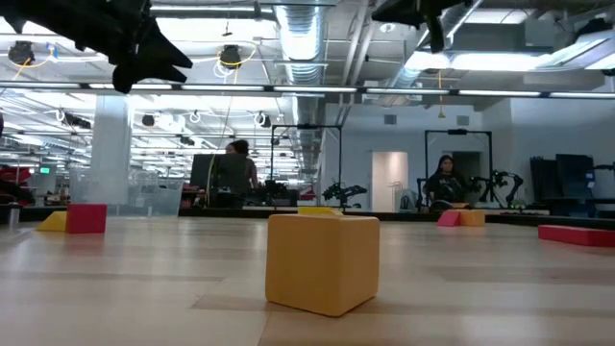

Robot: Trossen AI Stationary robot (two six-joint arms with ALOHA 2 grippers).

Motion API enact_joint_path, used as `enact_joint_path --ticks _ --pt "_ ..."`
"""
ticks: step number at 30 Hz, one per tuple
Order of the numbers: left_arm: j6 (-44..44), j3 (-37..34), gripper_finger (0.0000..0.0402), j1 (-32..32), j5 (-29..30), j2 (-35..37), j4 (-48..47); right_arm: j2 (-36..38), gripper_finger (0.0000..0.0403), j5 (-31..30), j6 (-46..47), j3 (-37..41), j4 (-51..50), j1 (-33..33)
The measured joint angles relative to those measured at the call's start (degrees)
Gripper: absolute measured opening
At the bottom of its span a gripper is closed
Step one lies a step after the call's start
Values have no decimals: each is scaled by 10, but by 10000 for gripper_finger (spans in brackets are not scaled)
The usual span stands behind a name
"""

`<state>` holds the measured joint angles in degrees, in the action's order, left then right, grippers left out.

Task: Sort & place blocks by color
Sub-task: Put the top right orange block in the dark green bin

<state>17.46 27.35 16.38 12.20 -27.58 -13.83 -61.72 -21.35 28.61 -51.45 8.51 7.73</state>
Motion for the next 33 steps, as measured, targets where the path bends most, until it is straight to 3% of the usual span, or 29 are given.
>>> enact_joint_path --ticks 11,17,23,33 --pt "-12 0 183 0 -4 -3 4 -107 38 -148 16 -120 -149 -95" --pt "-16 0 183 0 -5 -3 11 -134 39 -162 27 -190 -272 -82" --pt "-8 0 183 0 30 -3 43 -135 92 -155 18 -241 -444 -10" --pt "12 0 183 0 46 -51 158 -158 249 24 15 -255 -692 218"
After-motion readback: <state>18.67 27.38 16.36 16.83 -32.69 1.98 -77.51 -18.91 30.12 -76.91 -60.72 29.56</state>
